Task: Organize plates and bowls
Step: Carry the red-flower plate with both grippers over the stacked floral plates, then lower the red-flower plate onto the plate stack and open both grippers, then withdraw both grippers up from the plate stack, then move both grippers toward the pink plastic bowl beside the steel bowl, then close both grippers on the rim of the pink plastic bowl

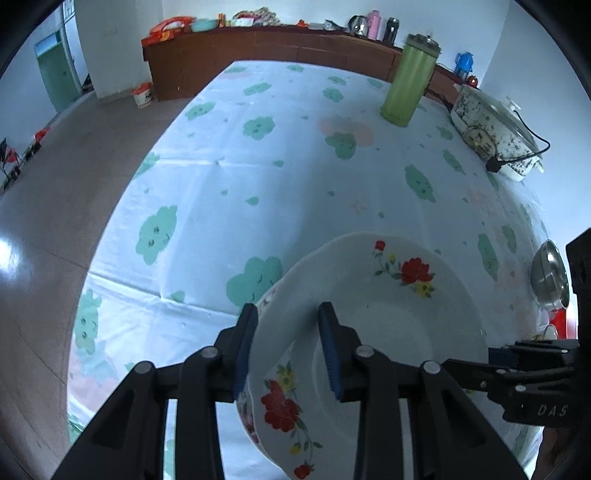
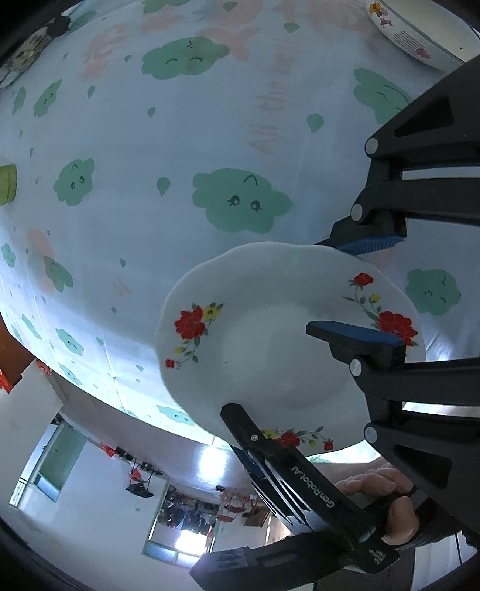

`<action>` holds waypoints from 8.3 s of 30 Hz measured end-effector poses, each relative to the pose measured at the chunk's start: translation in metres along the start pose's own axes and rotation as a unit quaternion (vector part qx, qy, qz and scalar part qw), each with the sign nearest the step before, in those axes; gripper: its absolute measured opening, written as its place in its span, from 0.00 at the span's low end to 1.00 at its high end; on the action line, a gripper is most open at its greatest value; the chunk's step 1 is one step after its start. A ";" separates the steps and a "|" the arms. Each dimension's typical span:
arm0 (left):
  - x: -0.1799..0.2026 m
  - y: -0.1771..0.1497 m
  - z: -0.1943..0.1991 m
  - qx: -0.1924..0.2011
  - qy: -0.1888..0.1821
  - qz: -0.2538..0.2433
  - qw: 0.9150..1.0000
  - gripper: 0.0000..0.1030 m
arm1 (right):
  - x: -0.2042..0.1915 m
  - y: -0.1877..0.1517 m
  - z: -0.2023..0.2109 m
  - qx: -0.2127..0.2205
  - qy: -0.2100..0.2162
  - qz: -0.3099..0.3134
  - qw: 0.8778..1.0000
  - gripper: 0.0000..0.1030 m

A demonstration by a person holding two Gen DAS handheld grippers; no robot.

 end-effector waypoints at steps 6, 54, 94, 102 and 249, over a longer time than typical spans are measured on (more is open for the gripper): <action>0.002 0.006 0.008 0.010 0.006 -0.002 1.000 0.33 | -0.006 0.006 0.023 0.025 0.013 0.004 1.000 0.36; -0.026 -0.012 -0.012 0.022 0.021 0.027 0.999 0.40 | -0.039 -0.014 -0.011 0.086 -0.084 0.186 0.975 0.36; -0.042 -0.007 0.030 0.057 0.040 0.052 0.996 0.57 | 0.024 -0.017 0.048 0.183 -0.126 0.026 0.975 0.55; -0.032 -0.011 0.035 0.055 0.040 0.046 0.997 0.57 | 0.037 -0.020 0.030 0.141 -0.141 0.012 0.980 0.55; 0.475 -0.094 -0.042 -0.096 -0.062 -0.132 0.985 0.23 | 0.368 -0.137 0.219 0.170 -0.041 -0.090 0.980 0.10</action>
Point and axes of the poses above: each gripper's, at about its wrist camera, not at the fingertips, and z roughly against the way its jaws point, x to its right, y to its top, the point moved 6 cm from there along -z, roughly the way its jaws point
